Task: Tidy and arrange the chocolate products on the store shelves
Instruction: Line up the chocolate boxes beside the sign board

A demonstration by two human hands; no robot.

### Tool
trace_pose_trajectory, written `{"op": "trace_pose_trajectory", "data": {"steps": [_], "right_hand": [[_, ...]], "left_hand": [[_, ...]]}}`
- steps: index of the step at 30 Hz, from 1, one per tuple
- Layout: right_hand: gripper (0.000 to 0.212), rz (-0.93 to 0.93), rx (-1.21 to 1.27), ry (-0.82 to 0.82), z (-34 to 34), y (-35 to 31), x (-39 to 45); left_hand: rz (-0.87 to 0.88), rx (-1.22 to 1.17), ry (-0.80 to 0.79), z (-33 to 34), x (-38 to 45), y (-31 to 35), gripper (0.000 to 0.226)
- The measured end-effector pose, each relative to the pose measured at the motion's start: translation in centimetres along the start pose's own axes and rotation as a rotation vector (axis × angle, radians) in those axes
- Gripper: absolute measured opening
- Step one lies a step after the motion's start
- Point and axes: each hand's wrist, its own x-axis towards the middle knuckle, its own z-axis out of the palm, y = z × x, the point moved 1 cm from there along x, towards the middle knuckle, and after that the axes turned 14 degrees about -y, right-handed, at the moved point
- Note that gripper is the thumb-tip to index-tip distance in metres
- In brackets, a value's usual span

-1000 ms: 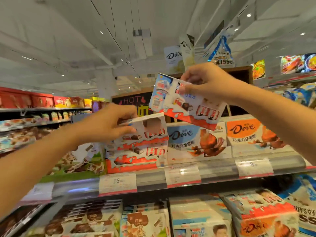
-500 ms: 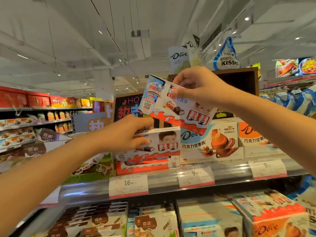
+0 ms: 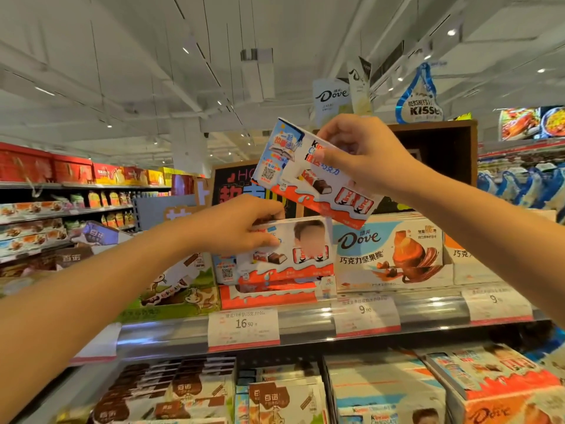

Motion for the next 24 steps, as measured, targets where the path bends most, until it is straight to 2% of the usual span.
{"op": "trace_pose_trajectory", "data": {"steps": [3, 7, 12, 15, 19, 24], "right_hand": [[0.014, 0.003, -0.012, 0.027, -0.1, -0.2, 0.1], [0.013, 0.039, -0.043, 0.042, -0.5, -0.1, 0.1], [0.015, 0.049, -0.054, 0.057, -0.8, 0.3, -0.5], [0.014, 0.05, -0.056, 0.051, -1.0, 0.3, -0.7], [0.013, 0.045, -0.044, 0.045, -1.2, 0.3, -0.8], [0.014, 0.024, -0.029, 0.069, -0.8, 0.1, -0.6]], "left_hand": [[-0.001, -0.035, 0.016, -0.5, -0.4, -0.4, 0.015], [-0.106, -0.055, -0.217, -0.8, 0.3, -1.3, 0.03], [-0.102, -0.122, -0.264, -1.7, 0.5, -1.2, 0.028], [-0.077, -0.169, -0.254, -1.8, 0.2, -1.3, 0.028], [-0.093, -0.229, -0.143, -1.7, -0.1, -1.7, 0.026], [-0.124, -0.135, -0.151, -1.2, 0.1, -1.4, 0.028]]}}
